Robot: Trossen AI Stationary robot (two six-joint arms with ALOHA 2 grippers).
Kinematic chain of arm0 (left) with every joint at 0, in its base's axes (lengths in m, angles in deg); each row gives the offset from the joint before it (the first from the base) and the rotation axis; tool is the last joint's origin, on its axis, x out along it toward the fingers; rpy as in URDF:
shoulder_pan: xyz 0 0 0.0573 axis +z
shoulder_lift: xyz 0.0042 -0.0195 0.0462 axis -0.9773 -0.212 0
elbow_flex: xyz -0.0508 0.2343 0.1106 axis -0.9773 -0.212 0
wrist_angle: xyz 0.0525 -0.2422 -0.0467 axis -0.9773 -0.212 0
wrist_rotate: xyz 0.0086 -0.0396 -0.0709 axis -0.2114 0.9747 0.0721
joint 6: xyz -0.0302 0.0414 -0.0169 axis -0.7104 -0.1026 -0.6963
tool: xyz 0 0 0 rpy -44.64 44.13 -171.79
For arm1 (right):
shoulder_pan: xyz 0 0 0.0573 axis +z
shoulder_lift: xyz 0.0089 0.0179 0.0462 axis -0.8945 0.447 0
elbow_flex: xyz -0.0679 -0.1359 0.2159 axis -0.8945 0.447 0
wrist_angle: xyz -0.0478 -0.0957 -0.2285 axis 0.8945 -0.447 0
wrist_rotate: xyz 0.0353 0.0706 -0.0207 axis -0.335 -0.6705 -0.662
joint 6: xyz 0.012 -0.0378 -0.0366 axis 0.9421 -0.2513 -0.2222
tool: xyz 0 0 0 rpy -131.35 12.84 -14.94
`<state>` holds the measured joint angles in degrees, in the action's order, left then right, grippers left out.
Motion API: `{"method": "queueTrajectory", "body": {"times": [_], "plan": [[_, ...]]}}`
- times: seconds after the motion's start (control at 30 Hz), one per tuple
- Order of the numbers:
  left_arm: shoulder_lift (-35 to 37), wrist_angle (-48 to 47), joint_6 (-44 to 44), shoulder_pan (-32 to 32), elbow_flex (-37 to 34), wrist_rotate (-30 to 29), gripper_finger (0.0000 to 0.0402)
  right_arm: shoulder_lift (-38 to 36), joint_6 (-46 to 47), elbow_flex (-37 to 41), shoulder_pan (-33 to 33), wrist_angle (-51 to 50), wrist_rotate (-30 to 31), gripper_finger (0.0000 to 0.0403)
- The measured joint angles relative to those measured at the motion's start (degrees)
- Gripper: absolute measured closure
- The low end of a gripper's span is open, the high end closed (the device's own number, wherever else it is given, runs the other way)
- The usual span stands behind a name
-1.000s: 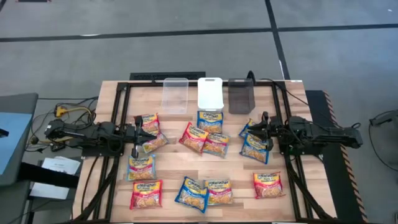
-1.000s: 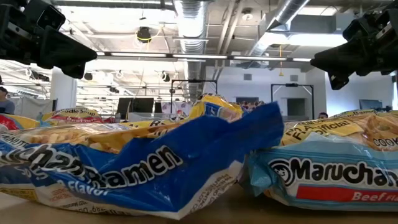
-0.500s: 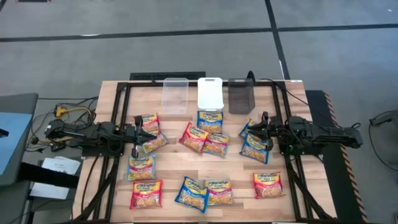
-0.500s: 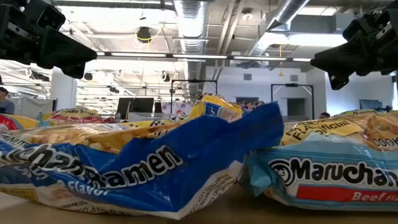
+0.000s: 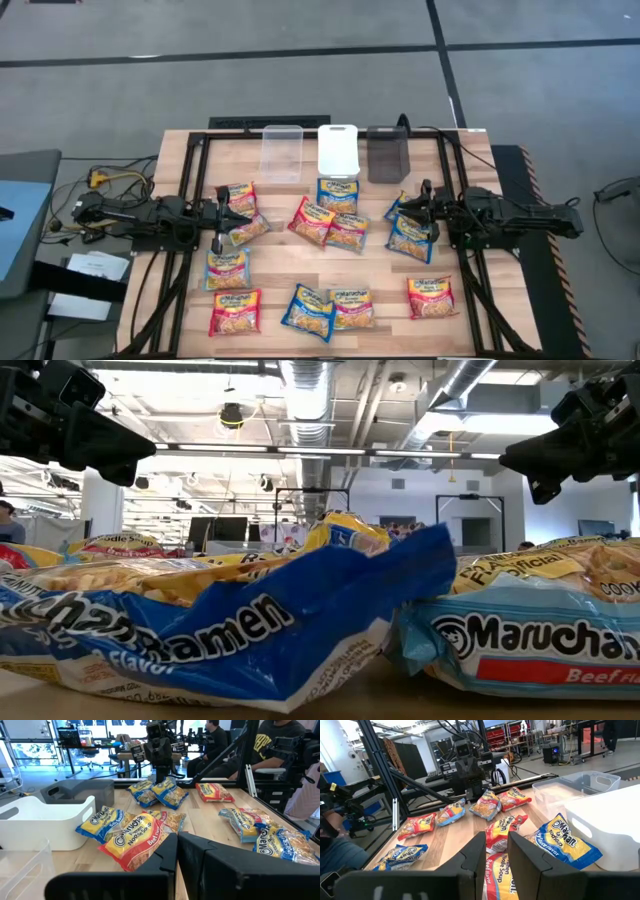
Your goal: Sort Maruchan noodles
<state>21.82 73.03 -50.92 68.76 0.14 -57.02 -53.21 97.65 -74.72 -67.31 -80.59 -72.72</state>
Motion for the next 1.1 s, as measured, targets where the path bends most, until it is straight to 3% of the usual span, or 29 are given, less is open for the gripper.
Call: {"method": "queueTrajectory", "body": {"times": [1.1], "plan": [[-0.01, 0.0, -0.33, 0.0, 0.0, -0.02, 0.0401, 0.0, 0.0, 0.02, 0.0, -0.02, 0.0, 0.0296]]}}
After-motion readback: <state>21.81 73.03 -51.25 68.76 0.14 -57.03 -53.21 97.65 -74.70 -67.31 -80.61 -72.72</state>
